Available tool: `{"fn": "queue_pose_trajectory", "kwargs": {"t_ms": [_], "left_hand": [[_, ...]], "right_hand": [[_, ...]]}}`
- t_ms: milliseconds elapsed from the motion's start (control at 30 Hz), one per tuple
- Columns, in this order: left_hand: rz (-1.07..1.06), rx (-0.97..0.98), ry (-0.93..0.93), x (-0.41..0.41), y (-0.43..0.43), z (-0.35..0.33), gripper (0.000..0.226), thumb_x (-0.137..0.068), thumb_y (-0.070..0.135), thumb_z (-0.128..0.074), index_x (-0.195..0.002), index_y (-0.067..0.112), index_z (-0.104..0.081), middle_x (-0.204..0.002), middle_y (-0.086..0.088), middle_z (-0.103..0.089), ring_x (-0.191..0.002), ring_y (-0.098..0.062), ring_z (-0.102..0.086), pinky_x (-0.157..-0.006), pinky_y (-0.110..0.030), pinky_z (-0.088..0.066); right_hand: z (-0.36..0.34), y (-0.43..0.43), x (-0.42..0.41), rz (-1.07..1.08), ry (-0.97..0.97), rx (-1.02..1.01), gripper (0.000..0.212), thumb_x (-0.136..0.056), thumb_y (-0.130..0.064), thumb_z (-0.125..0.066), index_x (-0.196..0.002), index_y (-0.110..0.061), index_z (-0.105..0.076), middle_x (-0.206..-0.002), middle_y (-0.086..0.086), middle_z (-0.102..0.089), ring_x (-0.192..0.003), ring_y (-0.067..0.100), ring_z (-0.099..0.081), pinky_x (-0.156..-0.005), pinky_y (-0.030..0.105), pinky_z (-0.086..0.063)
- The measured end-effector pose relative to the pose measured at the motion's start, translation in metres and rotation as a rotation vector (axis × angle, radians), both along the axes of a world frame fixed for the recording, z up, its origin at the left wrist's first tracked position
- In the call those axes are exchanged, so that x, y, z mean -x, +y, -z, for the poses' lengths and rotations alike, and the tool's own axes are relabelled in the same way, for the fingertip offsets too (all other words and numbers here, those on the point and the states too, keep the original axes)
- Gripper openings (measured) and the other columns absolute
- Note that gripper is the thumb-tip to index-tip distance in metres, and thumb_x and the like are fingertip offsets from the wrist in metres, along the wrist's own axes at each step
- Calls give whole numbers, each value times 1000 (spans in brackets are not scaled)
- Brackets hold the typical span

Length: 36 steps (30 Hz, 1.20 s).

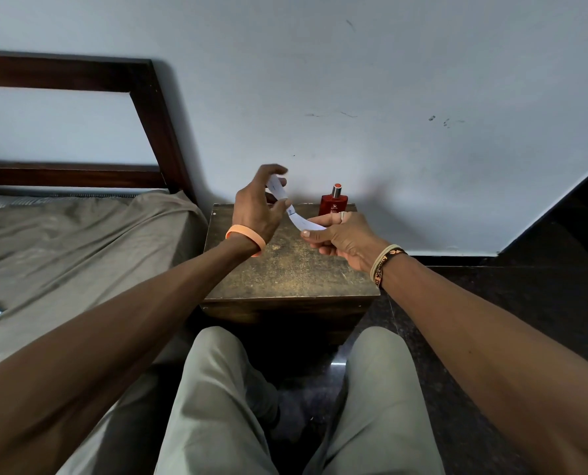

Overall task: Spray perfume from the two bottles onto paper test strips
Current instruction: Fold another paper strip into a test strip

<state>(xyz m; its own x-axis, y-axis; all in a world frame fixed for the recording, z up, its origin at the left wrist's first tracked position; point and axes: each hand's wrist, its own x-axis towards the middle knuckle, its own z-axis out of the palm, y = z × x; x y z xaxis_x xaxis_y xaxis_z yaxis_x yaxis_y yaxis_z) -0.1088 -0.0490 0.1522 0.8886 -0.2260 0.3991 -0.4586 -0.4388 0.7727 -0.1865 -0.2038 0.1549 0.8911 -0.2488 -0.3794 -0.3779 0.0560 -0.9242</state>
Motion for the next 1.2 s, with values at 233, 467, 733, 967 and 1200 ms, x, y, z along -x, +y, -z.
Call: {"fn": "queue_pose_trajectory", "kwargs": {"t_ms": [233, 467, 733, 967, 1200], "left_hand": [[59, -153, -162, -1, 4, 7, 21, -84, 2, -60, -90, 16, -74, -93, -2, -73, -85, -18, -68, -80, -35, -55], [47, -197, -205, -1, 7, 5, 20, -89, 6, -61, -103, 13, -74, -96, -7, -74, -87, -23, -70, -81, -33, -54], [212, -376, -250, 8, 8, 14, 20, -89, 13, -63, -107, 15, -73, -102, -4, -74, -89, -19, -70, -79, -24, -52], [171, -400, -235, -1, 8, 13, 23, -89, 12, -61, -107, 19, -73, -101, -4, -74, -92, -23, -69, -84, -34, -54], [211, -402, -235, 2, 6, 12, 26, -86, 13, -64, -109, 17, -72, -104, -5, -74, -91, -19, -70, -81, -27, -54]], "right_hand": [[2, -2, 1, -62, 15, -66, 24, -83, -11, -78, -103, -1, -71, -96, 17, -76, -78, 21, -67, -63, 27, -52], [4, -3, 0, -154, 71, 64, 10, -82, -1, -76, -91, -3, -73, -83, 12, -74, -77, 20, -66, -62, 28, -52], [6, 1, -1, -24, 51, -59, 32, -72, -1, -85, -101, 1, -73, -84, 14, -73, -72, 20, -65, -57, 26, -53], [-1, -8, 1, -95, 39, -148, 32, -83, 1, -74, -115, 0, -68, -92, 16, -73, -74, 21, -69, -62, 27, -56], [0, -6, 2, -25, 35, -135, 36, -73, 4, -81, -107, -3, -71, -89, 13, -73, -68, 16, -68, -62, 26, -53]]}}
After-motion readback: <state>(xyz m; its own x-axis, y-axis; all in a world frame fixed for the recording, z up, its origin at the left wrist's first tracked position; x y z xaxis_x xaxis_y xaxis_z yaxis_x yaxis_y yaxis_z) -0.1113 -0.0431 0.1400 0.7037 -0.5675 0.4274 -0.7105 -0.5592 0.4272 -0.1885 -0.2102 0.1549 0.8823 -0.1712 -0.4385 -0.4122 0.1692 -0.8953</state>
